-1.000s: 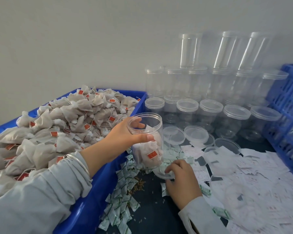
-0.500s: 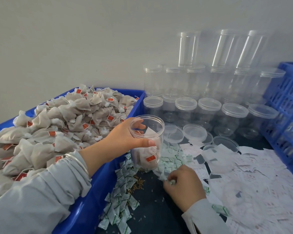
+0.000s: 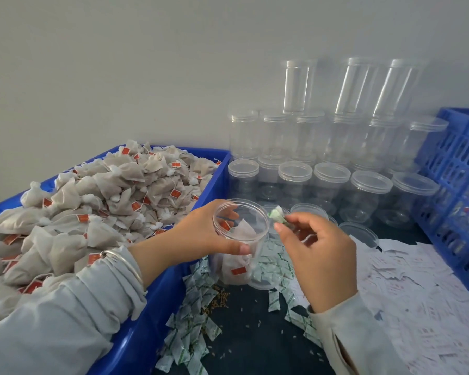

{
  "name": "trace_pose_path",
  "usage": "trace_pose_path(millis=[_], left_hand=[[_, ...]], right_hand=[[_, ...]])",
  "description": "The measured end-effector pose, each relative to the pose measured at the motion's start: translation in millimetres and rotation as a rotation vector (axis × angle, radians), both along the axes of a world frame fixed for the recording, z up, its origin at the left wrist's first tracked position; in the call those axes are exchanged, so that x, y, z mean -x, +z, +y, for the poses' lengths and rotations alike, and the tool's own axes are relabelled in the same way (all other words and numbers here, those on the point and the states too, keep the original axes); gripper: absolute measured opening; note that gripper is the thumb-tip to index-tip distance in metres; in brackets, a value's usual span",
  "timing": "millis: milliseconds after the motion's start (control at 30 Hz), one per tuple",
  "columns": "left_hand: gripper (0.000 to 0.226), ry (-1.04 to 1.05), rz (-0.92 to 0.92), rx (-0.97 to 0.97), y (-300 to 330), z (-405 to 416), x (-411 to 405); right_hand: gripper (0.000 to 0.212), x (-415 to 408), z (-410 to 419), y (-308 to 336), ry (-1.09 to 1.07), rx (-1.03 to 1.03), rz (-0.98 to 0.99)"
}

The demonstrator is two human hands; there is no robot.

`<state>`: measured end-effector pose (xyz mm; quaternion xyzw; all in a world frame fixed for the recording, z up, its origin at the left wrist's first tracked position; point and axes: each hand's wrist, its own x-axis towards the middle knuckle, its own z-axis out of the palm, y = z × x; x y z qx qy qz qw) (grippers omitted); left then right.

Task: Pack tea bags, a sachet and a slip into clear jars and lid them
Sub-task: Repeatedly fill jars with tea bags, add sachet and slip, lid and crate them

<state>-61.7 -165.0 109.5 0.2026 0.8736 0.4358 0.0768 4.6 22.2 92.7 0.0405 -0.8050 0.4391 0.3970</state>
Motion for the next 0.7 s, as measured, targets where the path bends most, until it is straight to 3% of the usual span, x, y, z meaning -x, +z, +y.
trace_pose_path(millis=[100,267,700], left_hand=[[0.085,-0.052,-0.006,0.033,0,-1,-2],[0.087,-0.081,-0.007,0.058,1,-1,-3],[0.083,-0.102,0.006,0.085,1,-2,-2]], right_hand=[[0.011,6,-10,11,0.031,-0.058,0.053],[0.019,15,-22,13,0.099,-0.163,-0.064],[0.020,18,-20,7,0.081,-0.151,-0.089]])
